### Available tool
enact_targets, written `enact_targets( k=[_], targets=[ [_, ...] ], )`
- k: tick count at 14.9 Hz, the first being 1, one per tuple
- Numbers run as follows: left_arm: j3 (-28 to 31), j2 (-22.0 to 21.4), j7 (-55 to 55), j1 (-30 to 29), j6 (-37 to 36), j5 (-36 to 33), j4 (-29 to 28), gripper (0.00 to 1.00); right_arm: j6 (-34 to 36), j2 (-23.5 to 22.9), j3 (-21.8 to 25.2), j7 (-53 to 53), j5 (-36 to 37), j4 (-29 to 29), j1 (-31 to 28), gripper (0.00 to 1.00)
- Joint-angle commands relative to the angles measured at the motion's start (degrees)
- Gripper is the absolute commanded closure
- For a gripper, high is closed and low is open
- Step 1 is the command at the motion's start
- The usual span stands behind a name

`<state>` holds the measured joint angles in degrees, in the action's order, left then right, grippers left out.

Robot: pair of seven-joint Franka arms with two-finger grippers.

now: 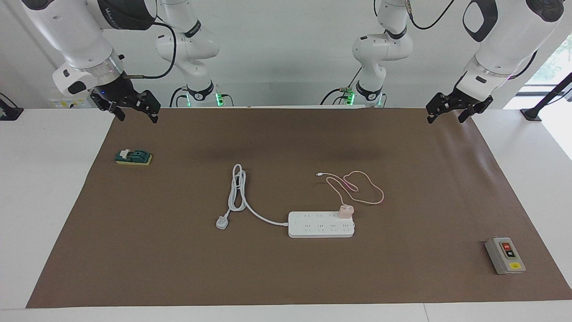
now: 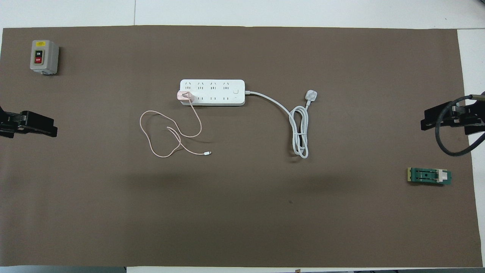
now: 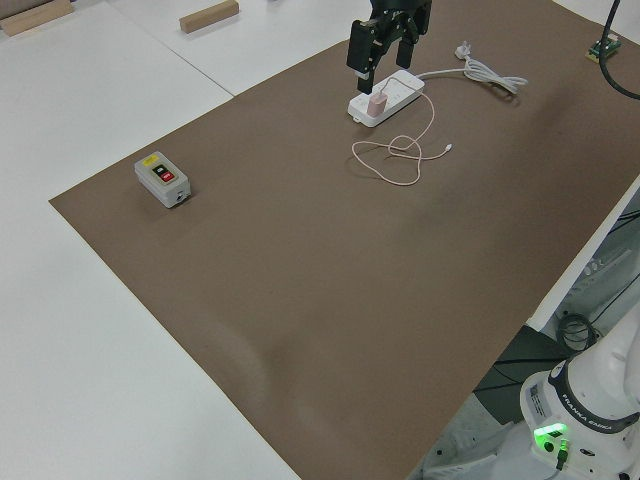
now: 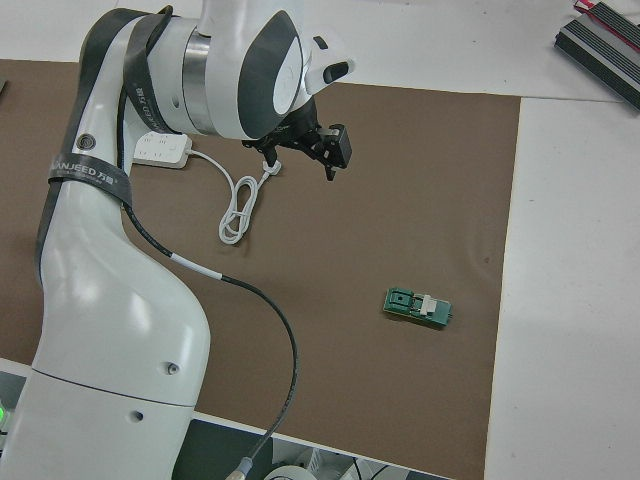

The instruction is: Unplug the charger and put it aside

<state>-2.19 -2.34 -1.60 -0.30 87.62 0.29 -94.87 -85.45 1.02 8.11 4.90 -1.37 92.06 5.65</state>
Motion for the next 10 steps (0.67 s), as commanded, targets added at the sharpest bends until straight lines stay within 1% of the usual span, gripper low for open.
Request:
enact_targets(
  k=[1, 6, 8, 10],
  targets=[
    [0.4, -1.1, -0.1, 0.7, -0.3, -0.8, -0.6, 0.00, 0.8, 0.6, -0.3, -1.2, 0.8, 0.6, -0.5, 0.00],
    [0.4, -0.8, 0.2, 0.7, -0.5, -0.8, -0.1, 0.00, 0.8, 0.6, -0.3, -1.2, 0.8, 0.6, -0.5, 0.00],
    [0.5, 0.7, 0.3, 0.7, -2.6, -0.8, 2.5, 0.00, 0.8, 0.6, -0.3, -1.2, 0.8, 0.6, -0.5, 0.00],
    [0.3, 2.7, 2.8, 0.6, -3.0, -0.5, 5.5, 0.00, 0.8, 0.6, -0.3, -1.2, 0.8, 0.6, -0.5, 0.00]
  ],
)
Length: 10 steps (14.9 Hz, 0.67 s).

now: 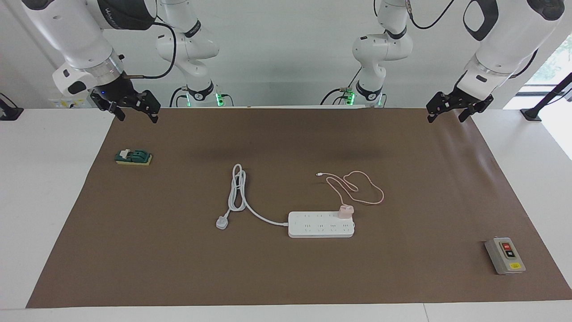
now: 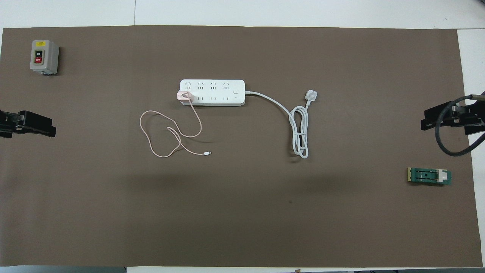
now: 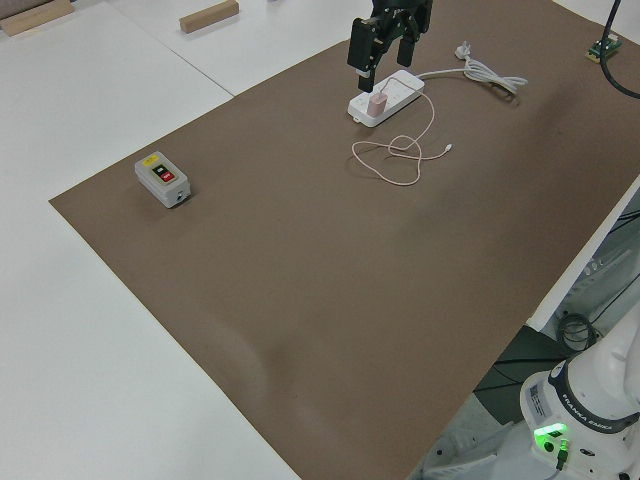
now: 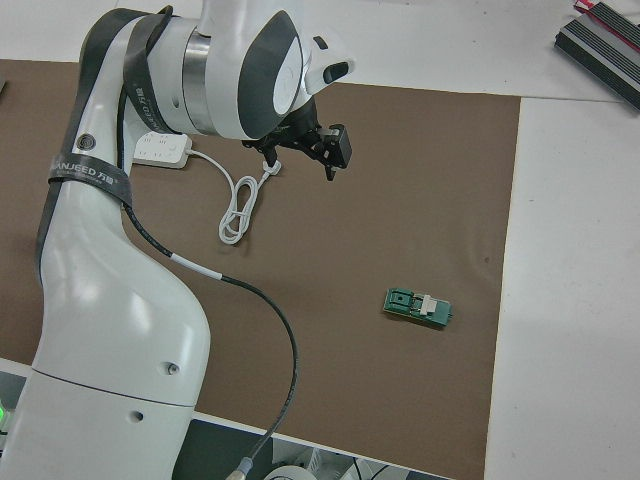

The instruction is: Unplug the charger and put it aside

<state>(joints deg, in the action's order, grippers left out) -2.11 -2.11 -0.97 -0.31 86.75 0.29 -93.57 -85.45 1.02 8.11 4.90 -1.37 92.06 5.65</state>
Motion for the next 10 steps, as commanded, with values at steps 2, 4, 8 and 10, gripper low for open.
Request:
enact_targets(
  k=[2, 4, 8, 10],
  targets=[
    [0.2, 3.3, 6.4, 0.7, -2.0, -0.4, 4.7, 0.00, 0.8, 0.6, -0.3, -1.2, 0.8, 0.6, -0.5, 0.00],
    [0.2, 3.9, 11.8, 2.3, -1.3, -0.3, 4.7, 0.00, 0.8, 0.6, -0.3, -1.2, 0.8, 0.6, -0.5, 0.00],
    [0.1, 6.6, 25.4, 6.2, -0.9, 0.0, 5.5, 0.00, 0.8, 0.6, -0.3, -1.2, 0.8, 0.6, -0.5, 0.00],
    [0.0, 9.0, 37.6, 8.5, 0.1, 2.4, 7.0, 0.00, 0.8, 0.6, -0.3, -1.2, 0.8, 0.6, -0.5, 0.00]
  ],
)
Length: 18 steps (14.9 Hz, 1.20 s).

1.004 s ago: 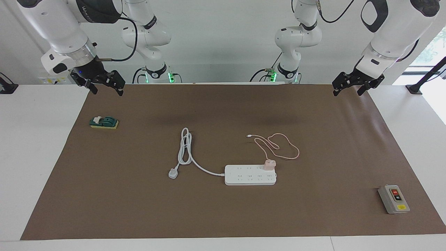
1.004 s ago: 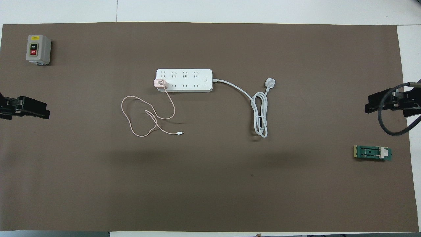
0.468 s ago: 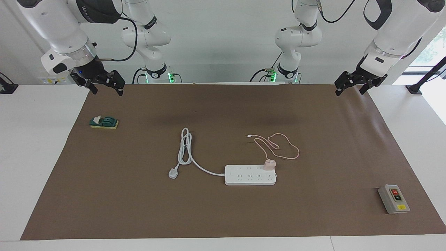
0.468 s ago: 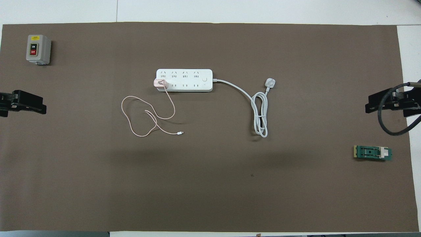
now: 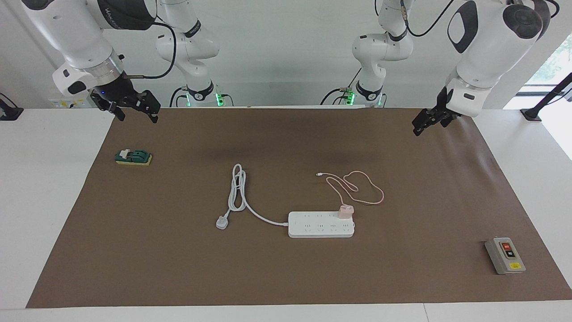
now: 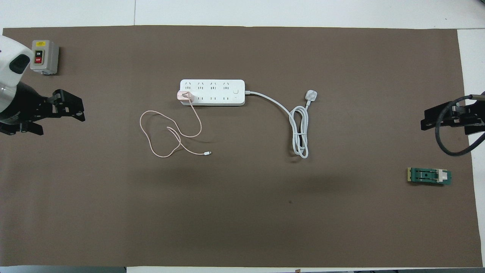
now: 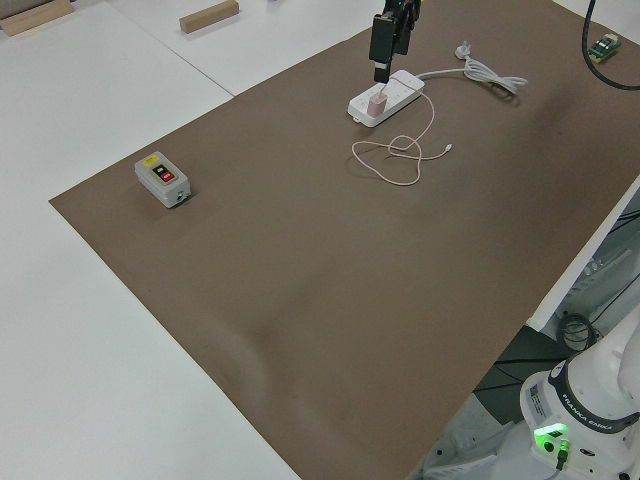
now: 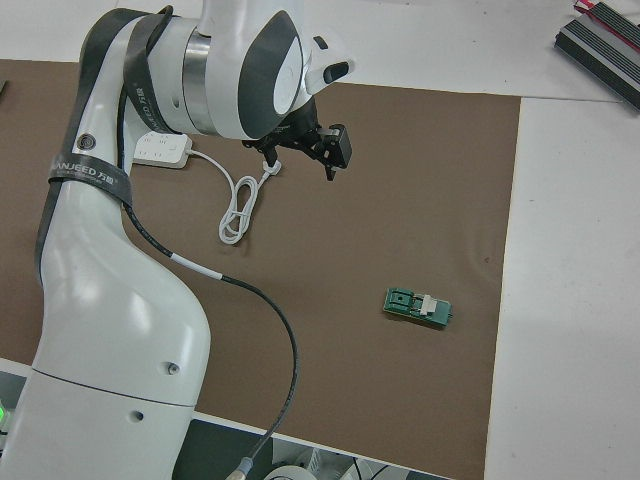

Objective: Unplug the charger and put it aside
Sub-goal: 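Reach the left gripper to the pink charger and grasp it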

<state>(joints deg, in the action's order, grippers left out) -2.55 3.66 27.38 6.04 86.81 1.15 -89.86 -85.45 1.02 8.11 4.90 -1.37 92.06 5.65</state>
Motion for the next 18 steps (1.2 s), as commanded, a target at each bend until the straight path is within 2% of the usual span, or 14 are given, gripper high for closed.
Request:
enact_targets(
  k=[1, 3, 7, 11, 14, 18],
  targets=[
    [0.4, 5.6, 17.2, 4.1, 1.1, 2.0, 4.9, 0.00, 0.8, 0.6, -0.3, -1.2, 0.8, 0.6, -0.5, 0.00],
    [0.4, 8.6, 27.8, 6.4, 3.8, 2.0, 6.6, 0.00, 0.8, 0.6, -0.3, -1.2, 0.8, 0.6, -0.5, 0.00],
    [0.4, 12.0, 46.7, 8.0, 9.9, 2.0, 6.6, 0.00, 0.8, 0.6, -0.3, -1.2, 0.8, 0.6, -0.5, 0.00],
    [0.5, 15.2, 59.4, 9.5, 14.2, 1.9, 6.7, 0.00, 0.5, 0.6, -0.3, -1.0, 0.8, 0.6, -0.4, 0.00],
    [0.8, 20.3, 69.8, 12.3, 18.1, 1.4, 9.0, 0.00, 0.1, 0.6, -0.3, -0.9, 0.8, 0.6, -0.6, 0.00],
    [1.0, 24.9, 74.4, 13.7, 18.7, 0.6, 11.6, 0.00, 0.0, 0.6, -0.3, -0.9, 0.7, 0.6, -0.1, 0.00]
  ],
)
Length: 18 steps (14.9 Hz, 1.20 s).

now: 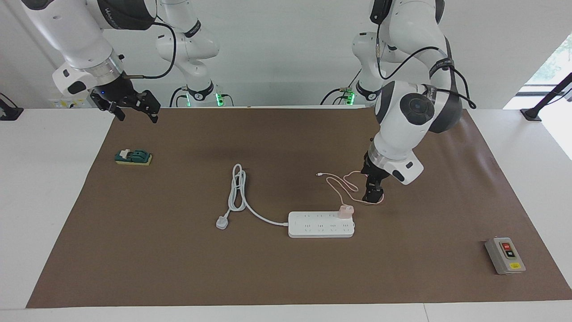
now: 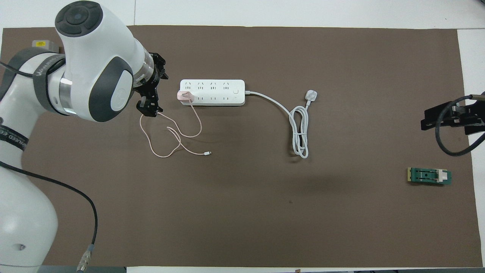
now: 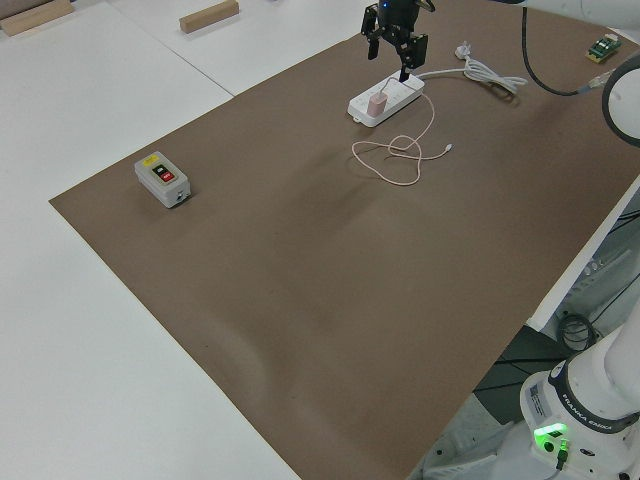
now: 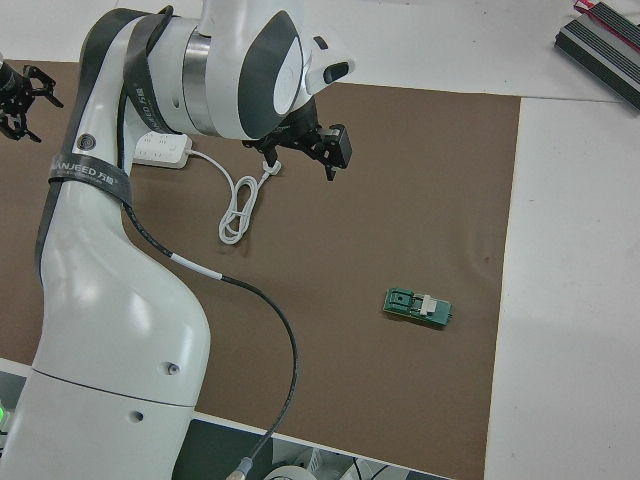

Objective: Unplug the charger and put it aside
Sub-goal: 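Reach the left gripper to the pink charger and grasp it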

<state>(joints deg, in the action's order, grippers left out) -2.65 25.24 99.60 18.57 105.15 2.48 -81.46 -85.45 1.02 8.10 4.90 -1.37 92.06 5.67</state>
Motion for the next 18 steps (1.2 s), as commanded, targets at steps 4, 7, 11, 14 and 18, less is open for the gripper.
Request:
enact_targets(
  k=[4, 7, 11, 14, 18],
  targets=[
    [1.2, 5.5, 6.8, 2.3, 3.9, -2.3, 3.2, 0.00, -2.9, 0.6, -0.5, 10.9, 0.4, 1.3, 0.0, 0.00],
    [1.2, 5.7, 7.7, 2.3, 4.6, -2.4, 3.0, 0.00, -3.1, 0.3, -0.5, 25.7, -3.6, 1.8, 0.1, 0.00],
    [1.2, 6.1, 8.7, 2.4, 5.9, -2.4, 2.8, 0.00, -3.1, -2.3, -0.5, 42.4, -8.1, 1.7, 0.0, 0.00],
    [1.2, 7.5, 9.5, 2.7, 7.0, -2.4, 2.9, 0.00, -2.4, -3.2, -0.5, 51.4, -10.0, 2.2, 0.1, 0.00],
    [1.2, 8.8, 13.0, 3.5, 7.3, -5.6, 2.9, 0.00, -2.5, -2.1, -0.5, 57.8, -12.3, 6.3, 1.6, 0.00]
  ],
)
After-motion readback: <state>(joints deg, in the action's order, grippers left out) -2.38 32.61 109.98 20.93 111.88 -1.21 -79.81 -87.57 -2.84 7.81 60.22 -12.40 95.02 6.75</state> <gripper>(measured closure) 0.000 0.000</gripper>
